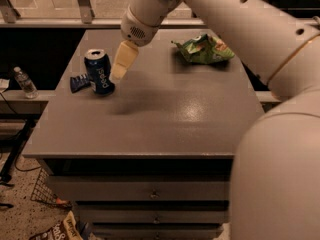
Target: Move pepsi can near rxbar blueberry
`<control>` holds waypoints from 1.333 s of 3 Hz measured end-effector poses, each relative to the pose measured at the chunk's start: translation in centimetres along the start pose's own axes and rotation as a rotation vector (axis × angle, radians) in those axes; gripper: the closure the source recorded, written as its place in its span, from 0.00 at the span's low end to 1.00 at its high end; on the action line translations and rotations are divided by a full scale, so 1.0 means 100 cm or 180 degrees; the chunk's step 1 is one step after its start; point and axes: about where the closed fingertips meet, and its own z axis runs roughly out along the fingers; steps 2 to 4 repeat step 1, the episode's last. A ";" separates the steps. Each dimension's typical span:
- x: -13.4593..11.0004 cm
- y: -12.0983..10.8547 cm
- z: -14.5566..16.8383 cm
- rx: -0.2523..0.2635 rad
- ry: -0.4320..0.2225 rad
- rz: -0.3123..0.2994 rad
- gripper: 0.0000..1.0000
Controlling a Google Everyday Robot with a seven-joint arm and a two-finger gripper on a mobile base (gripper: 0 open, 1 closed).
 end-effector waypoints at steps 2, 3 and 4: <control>0.048 -0.001 -0.043 0.0347 -0.0052 0.0218 0.00; 0.048 -0.001 -0.043 0.0347 -0.0052 0.0218 0.00; 0.048 -0.001 -0.043 0.0347 -0.0052 0.0218 0.00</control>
Offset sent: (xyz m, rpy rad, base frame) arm 0.0000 0.0000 0.0000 0.0000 0.0000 0.0000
